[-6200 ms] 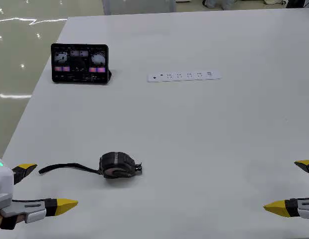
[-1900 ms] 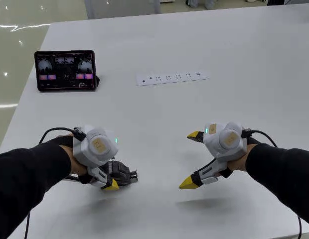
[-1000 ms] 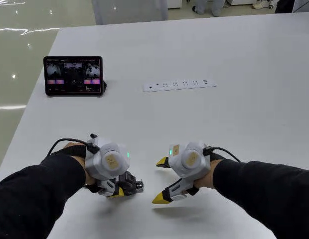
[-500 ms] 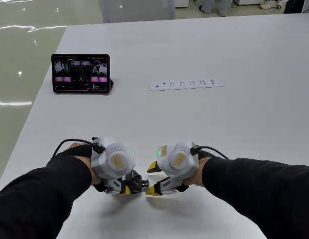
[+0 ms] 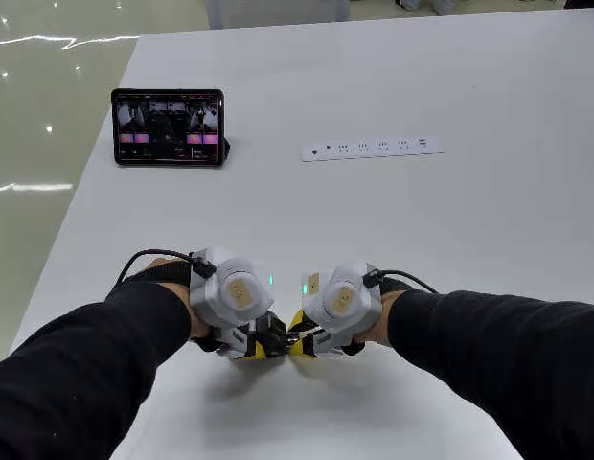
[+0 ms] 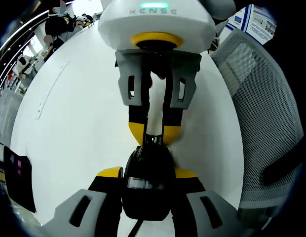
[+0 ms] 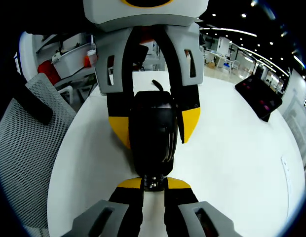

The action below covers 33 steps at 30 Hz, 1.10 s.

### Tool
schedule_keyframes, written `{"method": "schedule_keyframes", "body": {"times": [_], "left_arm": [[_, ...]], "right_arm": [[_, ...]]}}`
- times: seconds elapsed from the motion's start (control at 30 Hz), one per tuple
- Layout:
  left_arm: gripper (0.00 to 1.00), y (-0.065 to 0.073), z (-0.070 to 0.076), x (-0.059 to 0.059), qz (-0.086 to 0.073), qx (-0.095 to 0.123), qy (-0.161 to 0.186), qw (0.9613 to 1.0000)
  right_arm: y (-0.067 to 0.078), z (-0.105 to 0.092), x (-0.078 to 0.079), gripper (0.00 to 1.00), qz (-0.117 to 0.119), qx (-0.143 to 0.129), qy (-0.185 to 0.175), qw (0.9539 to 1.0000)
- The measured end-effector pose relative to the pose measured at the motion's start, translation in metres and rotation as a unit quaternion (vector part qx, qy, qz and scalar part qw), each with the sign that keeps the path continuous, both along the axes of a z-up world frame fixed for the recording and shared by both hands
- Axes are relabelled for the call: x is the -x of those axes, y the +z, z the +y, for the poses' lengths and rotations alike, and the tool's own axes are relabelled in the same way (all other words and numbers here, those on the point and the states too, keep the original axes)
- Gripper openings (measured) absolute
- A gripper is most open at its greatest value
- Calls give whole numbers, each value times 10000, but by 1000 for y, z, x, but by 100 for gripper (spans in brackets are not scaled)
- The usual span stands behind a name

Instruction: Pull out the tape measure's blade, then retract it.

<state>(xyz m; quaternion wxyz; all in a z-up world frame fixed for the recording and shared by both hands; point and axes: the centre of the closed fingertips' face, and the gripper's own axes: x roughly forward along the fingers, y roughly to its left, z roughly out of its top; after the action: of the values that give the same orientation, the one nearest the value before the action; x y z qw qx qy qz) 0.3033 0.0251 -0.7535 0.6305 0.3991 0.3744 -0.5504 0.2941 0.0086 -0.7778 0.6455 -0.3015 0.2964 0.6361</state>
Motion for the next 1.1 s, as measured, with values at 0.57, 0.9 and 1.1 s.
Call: {"method": "schedule_keyframes", "body": {"times": [0.57,0.9,1.1], "left_arm": [[33,2,2,-2,-32,77,95,9999],[33,2,1,-2,9,242,181,9995],[33,2,2,-3,24,243,230,9994]], "right_arm": [[-1,-4,-2,9,152,265,-23,9995],[-3,-9,-2,9,212,287,-126,9993],[-3,-18,-3,9,194,315,-168,9992]]}}
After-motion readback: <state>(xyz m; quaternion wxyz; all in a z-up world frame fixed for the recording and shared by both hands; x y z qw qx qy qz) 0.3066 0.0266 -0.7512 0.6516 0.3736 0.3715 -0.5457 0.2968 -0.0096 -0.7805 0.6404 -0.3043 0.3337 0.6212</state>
